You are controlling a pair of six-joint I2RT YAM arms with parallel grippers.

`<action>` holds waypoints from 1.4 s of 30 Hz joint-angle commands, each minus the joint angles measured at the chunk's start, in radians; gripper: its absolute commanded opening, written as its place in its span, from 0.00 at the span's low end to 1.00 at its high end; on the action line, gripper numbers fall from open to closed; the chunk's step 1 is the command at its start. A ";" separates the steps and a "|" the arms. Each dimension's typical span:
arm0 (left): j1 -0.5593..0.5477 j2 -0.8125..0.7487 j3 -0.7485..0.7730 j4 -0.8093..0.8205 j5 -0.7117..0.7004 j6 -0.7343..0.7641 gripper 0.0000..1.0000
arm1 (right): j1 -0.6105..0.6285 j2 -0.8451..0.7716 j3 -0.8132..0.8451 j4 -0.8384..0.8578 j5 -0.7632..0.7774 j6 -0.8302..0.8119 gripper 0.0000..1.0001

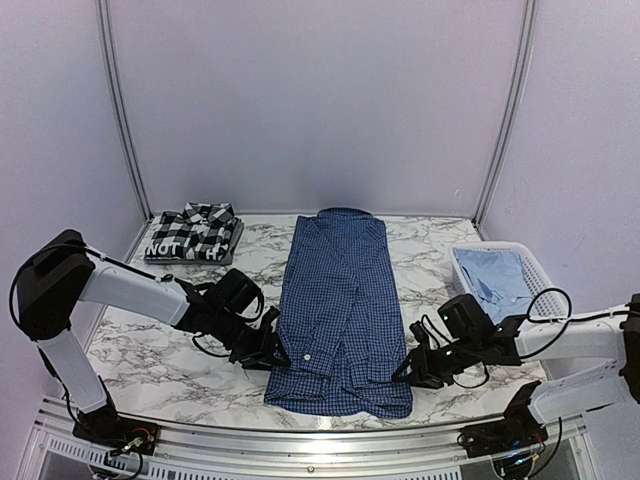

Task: Fold and stack the long sleeve shirts
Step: Pick up the rectangle-folded shirt from the center of the board.

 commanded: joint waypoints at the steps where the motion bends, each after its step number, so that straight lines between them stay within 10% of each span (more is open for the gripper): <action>1: -0.011 0.005 -0.052 -0.045 -0.014 -0.018 0.40 | -0.002 0.022 -0.028 -0.024 0.000 0.025 0.40; 8: -0.011 -0.006 -0.062 -0.041 -0.028 -0.030 0.37 | -0.002 0.028 -0.023 -0.007 0.000 0.032 0.33; 21: -0.012 0.017 0.029 0.028 0.024 -0.045 0.00 | -0.003 0.036 0.043 0.024 -0.009 0.023 0.11; 42: 0.121 -0.086 0.118 0.228 0.094 -0.256 0.00 | -0.115 0.144 0.393 0.017 -0.011 -0.065 0.00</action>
